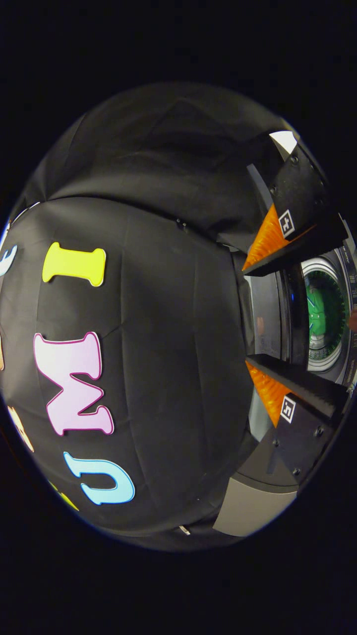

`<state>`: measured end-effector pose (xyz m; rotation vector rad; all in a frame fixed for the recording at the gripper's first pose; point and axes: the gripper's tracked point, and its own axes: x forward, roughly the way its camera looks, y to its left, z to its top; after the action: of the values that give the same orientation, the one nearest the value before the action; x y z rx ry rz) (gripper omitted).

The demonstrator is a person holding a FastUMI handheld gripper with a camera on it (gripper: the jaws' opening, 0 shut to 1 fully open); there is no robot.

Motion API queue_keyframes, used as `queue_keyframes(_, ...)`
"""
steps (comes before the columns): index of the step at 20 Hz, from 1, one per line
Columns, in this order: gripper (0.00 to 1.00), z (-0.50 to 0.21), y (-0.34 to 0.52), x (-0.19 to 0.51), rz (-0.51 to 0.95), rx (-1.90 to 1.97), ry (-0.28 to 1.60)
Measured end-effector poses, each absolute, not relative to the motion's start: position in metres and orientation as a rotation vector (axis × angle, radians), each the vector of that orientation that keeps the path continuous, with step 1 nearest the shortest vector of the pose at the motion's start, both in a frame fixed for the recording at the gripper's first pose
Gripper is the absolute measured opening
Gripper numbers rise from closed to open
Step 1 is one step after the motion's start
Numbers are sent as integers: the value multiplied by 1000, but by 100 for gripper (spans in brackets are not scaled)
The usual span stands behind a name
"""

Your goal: Put the clothes into the washing machine and then close the washing machine lid.

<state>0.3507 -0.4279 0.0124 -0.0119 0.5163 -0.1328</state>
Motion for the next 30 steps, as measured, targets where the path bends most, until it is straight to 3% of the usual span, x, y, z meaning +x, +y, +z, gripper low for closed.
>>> queue_keyframes(30,100,-115,-435,263,-95,33,757)
